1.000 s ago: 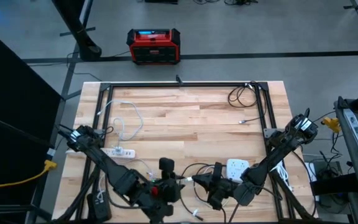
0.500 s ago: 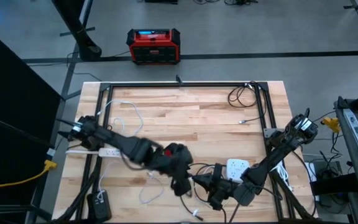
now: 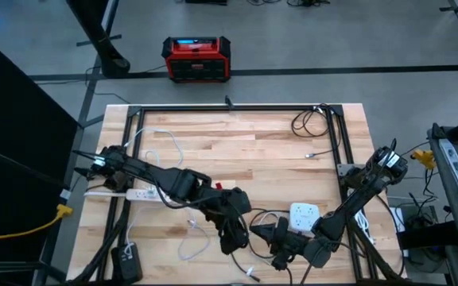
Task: Insert USB
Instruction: Insert the white charger cable into the left white outlet extension
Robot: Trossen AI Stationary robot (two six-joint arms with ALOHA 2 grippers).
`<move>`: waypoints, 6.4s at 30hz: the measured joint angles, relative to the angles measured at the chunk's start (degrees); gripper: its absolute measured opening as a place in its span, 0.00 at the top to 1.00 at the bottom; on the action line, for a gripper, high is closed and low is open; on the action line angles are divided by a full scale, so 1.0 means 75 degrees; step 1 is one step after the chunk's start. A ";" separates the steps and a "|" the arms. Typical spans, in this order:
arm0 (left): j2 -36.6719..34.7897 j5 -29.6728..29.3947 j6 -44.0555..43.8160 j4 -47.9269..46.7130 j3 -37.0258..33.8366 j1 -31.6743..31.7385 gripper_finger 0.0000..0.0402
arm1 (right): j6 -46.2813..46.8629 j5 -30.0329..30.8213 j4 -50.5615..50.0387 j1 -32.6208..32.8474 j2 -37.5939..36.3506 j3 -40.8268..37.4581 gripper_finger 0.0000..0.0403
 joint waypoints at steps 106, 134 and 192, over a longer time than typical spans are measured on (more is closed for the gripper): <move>0.0475 0.0249 -0.0004 0.2105 -0.0032 -0.0458 0.79 | -0.4549 -0.0336 0.2616 0.0504 -0.0017 -0.0009 1.00; 0.0289 -0.1242 -0.1169 0.1073 -0.0044 -0.0525 0.49 | -0.4428 -0.0073 0.2165 0.0635 -0.0003 -0.0015 1.00; 0.0079 -0.3316 -0.0186 -0.0187 0.1321 -0.1072 0.97 | -0.3157 0.0264 0.2514 0.0661 0.0003 0.0023 1.00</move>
